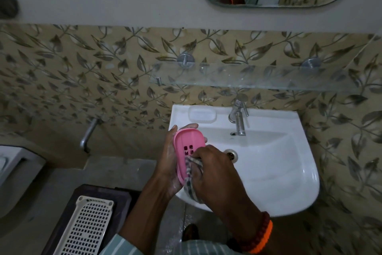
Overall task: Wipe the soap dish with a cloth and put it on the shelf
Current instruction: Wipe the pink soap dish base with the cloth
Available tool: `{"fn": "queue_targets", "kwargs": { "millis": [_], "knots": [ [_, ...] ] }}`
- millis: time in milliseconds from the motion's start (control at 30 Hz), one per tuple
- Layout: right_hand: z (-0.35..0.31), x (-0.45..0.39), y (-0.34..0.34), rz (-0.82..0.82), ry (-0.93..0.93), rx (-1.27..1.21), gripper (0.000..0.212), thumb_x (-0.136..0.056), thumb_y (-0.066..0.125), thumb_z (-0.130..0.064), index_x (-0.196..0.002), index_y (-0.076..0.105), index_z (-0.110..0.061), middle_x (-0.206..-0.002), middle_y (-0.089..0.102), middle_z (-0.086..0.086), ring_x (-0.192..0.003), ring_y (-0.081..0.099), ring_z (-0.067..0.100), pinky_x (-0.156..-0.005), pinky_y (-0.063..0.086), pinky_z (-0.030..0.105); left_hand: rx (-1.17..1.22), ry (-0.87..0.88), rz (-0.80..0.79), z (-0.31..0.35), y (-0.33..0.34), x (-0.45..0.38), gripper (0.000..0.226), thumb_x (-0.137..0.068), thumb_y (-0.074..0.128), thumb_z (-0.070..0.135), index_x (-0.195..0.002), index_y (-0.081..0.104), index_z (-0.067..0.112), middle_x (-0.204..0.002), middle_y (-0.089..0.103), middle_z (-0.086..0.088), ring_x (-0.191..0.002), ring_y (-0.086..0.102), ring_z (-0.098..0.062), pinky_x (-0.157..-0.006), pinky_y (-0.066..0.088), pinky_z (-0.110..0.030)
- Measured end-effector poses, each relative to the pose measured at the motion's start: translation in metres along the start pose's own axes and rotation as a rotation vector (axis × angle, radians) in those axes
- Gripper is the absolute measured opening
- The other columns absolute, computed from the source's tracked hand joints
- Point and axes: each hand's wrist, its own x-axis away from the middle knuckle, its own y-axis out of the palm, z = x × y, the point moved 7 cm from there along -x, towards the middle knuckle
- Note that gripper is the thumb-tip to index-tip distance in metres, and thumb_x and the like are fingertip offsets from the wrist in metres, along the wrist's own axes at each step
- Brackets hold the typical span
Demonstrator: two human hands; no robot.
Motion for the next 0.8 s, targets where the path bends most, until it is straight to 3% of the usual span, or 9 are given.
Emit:
{"fn": "queue_targets", "kwargs": {
  "millis": [100,200,267,367,500,600,700,800],
  "knots": [
    [0.014,0.002,-0.006,-0.023,0.057,0.032,0.020,-0.090,0.062,-0.035,-0.103,0.060,-0.020,-0.102,0.064,-0.002,-0.088,0.067,0.017,-0.076,0.061,0.033,-0.008,0.009,0.035,0.000,-0.004,0.002,0.057,-0.097,0.041,0.060,-0.115,0.073,0.017,-0.105,0.069,-0.019,-0.091,0.063,-0.030,-0.088,0.052,-0.046],
    [0.009,-0.009,-0.022,0.098,0.007,0.073,0.014,-0.093,0.062,-0.026,-0.100,0.058,-0.015,-0.094,0.061,0.001,-0.078,0.064,0.015,-0.067,0.059,0.030,-0.034,-0.044,0.069,-0.010,0.000,0.006,0.061,-0.095,0.042,0.063,-0.113,0.076,0.016,-0.107,0.070,-0.019,-0.094,0.064,-0.032,-0.091,0.052,-0.047],
    [-0.003,-0.019,-0.030,0.129,-0.063,0.120,0.012,-0.090,0.065,-0.019,-0.098,0.058,-0.014,-0.092,0.058,0.001,-0.074,0.059,0.014,-0.063,0.054,0.027,-0.059,-0.109,0.076,-0.020,0.002,0.011,0.064,-0.095,0.042,0.063,-0.101,0.081,0.012,-0.103,0.075,-0.020,-0.094,0.068,-0.033,-0.095,0.051,-0.047],
    [-0.014,-0.025,-0.029,0.057,-0.198,0.214,0.017,-0.086,0.071,-0.019,-0.098,0.061,-0.012,-0.092,0.058,0.003,-0.070,0.062,0.019,-0.060,0.058,0.034,-0.155,-0.134,0.079,-0.019,0.001,0.016,0.062,-0.093,0.045,0.064,-0.098,0.081,0.014,-0.098,0.078,-0.017,-0.092,0.071,-0.032,-0.096,0.051,-0.049],
    [-0.011,-0.007,-0.018,-0.099,-0.174,0.278,0.030,-0.080,0.077,-0.027,-0.101,0.062,-0.012,-0.099,0.060,0.004,-0.078,0.066,0.023,-0.070,0.060,0.039,-0.316,-0.023,0.116,0.011,0.003,0.010,0.060,-0.095,0.042,0.066,-0.114,0.076,0.020,-0.117,0.072,-0.022,-0.103,0.068,-0.034,-0.098,0.053,-0.052],
    [0.000,0.005,-0.008,-0.151,-0.047,0.068,0.011,-0.084,0.065,-0.024,-0.087,0.066,-0.014,-0.091,0.067,0.000,-0.081,0.067,0.020,-0.072,0.057,0.031,-0.375,0.111,0.111,0.026,0.010,0.009,0.054,-0.099,0.042,0.057,-0.112,0.075,0.016,-0.109,0.071,-0.028,-0.089,0.068,-0.033,-0.088,0.054,-0.048],
    [0.020,0.002,-0.001,-0.196,0.170,-0.183,0.012,-0.087,0.070,-0.028,-0.089,0.075,-0.018,-0.092,0.073,-0.006,-0.083,0.069,0.006,-0.070,0.056,0.016,-0.319,0.184,0.117,0.028,0.014,0.012,0.051,-0.098,0.043,0.055,-0.104,0.077,0.016,-0.096,0.076,-0.023,-0.085,0.069,-0.035,-0.085,0.054,-0.049],
    [0.015,0.000,-0.004,-0.253,0.220,-0.374,0.015,-0.090,0.069,-0.024,-0.084,0.078,-0.014,-0.084,0.076,-0.005,-0.078,0.071,0.006,-0.069,0.059,0.019,-0.294,0.240,0.138,0.029,0.017,0.010,0.051,-0.099,0.042,0.053,-0.107,0.075,0.015,-0.093,0.076,-0.021,-0.085,0.071,-0.035,-0.079,0.059,-0.045]
  ]
}}
